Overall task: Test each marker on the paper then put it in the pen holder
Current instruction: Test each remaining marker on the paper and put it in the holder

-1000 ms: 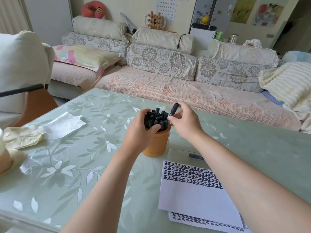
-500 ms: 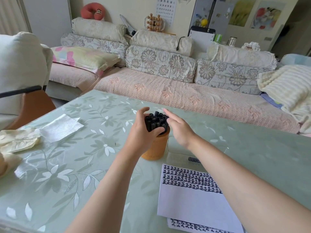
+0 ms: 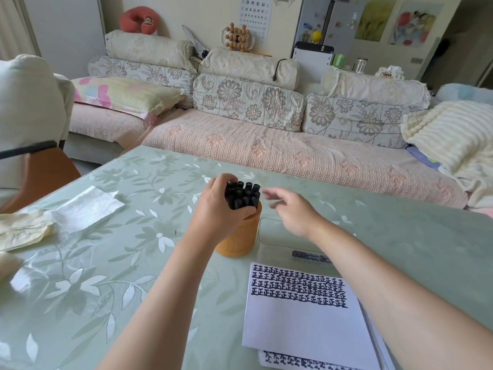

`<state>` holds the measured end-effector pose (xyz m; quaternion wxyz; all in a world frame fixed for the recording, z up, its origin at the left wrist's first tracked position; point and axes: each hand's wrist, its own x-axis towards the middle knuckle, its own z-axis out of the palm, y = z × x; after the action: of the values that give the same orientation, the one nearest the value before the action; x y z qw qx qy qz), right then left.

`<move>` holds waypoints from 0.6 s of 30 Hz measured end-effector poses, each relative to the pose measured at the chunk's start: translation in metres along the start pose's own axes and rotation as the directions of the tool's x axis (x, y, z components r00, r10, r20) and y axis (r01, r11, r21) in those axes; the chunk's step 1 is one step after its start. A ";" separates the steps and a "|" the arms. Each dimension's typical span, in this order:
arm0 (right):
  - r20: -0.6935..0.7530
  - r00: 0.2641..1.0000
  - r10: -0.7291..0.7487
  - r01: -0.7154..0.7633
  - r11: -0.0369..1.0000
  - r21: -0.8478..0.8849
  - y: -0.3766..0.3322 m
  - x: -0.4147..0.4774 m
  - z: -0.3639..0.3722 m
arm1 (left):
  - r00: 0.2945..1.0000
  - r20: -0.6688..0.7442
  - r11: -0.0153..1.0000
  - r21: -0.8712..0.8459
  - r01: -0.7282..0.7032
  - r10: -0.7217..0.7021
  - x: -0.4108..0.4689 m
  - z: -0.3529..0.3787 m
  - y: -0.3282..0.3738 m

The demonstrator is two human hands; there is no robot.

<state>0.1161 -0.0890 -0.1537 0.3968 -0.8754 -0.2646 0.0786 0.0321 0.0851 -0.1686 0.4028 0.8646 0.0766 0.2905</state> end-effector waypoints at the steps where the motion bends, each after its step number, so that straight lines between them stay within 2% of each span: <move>1: -0.018 1.000 -0.009 0.008 0.997 -0.082 0.007 -0.006 -0.007 | 1.000 0.003 1.000 0.007 0.006 -0.006 -0.001 0.001 0.001; 5: 0.040 0.998 0.055 -0.040 0.949 -0.314 0.035 -0.031 -0.036 | 0.998 -0.031 0.994 0.099 -0.054 0.057 -0.005 0.007 0.003; 8: 0.102 0.983 0.151 -0.084 0.874 -0.479 0.055 -0.043 -0.048 | 0.954 -0.142 0.945 0.234 -0.228 0.265 -0.009 0.011 0.014; 12: 0.117 0.969 0.218 -0.131 0.854 -0.504 0.063 -0.046 -0.055 | 0.860 -0.171 0.865 0.259 -0.431 0.480 -0.018 0.026 0.032; 13: 0.129 0.964 0.233 -0.137 0.849 -0.510 0.062 -0.044 -0.056 | 0.845 -0.132 0.844 0.240 -0.480 0.518 -0.022 0.032 0.034; 15: 0.161 0.948 0.274 -0.147 0.828 -0.541 0.060 -0.040 -0.056 | 0.840 0.035 0.823 0.178 -0.539 0.542 -0.032 0.044 0.036; 18: 0.186 0.932 0.312 -0.150 0.797 -0.584 0.060 -0.033 -0.054 | 0.833 0.288 0.838 0.146 -0.526 0.472 -0.045 0.064 0.030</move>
<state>0.1306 -0.1745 -0.1638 0.0692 -0.9593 -0.2180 0.1657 0.0276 0.0070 -0.1984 0.2207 0.9218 -0.1706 0.2691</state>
